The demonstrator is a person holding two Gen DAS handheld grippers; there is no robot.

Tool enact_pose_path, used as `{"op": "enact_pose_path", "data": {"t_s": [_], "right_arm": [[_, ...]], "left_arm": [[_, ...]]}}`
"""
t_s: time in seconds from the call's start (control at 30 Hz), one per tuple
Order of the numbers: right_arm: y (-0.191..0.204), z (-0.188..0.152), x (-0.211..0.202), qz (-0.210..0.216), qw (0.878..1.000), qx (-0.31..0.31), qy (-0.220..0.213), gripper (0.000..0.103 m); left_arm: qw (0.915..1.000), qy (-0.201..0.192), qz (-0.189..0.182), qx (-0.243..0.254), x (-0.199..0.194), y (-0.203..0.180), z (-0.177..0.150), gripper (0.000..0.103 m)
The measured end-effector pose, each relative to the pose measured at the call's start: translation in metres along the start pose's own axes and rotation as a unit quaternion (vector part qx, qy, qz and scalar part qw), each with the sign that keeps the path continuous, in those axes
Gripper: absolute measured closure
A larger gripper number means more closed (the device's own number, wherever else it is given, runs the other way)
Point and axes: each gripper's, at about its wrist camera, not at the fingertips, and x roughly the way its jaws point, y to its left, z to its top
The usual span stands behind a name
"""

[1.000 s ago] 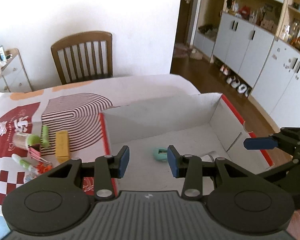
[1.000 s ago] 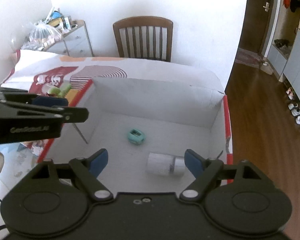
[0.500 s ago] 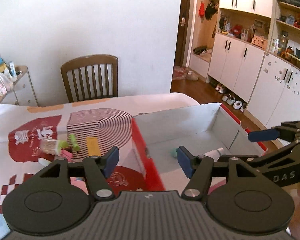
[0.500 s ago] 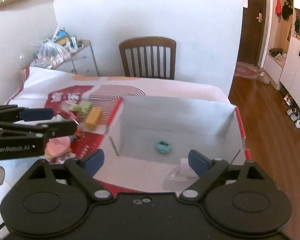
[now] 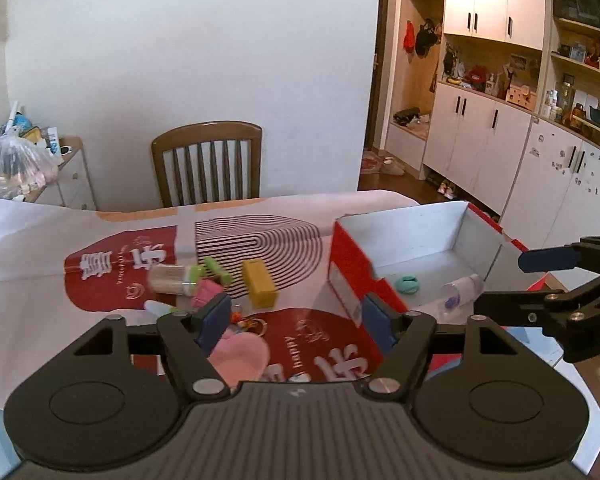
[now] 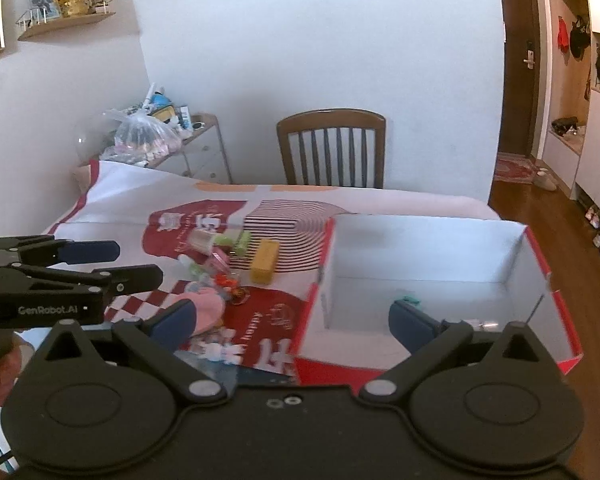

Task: Organize rigid objects
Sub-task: 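Withdraw both tools from the box back toward the remaining items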

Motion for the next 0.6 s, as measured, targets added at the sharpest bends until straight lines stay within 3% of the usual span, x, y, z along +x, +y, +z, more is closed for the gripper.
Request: {"op": "enact_pose_path", "data": {"t_s": [0.17,0.6], "right_arm": [[0.022,-0.007,0.002,0.010,1.000,0.001,-0.003,0.000],[0.066,-0.024,0.025,0.023,0.999,-0.020,0.018,0.000]], "left_arm": [[0.9999,-0.006,0.009,0.004,-0.005,0.018,-0.008,0.021],[0.9997,0.018,0.014,-0.012,0.009,0.058,-0.030,0.020]]}}
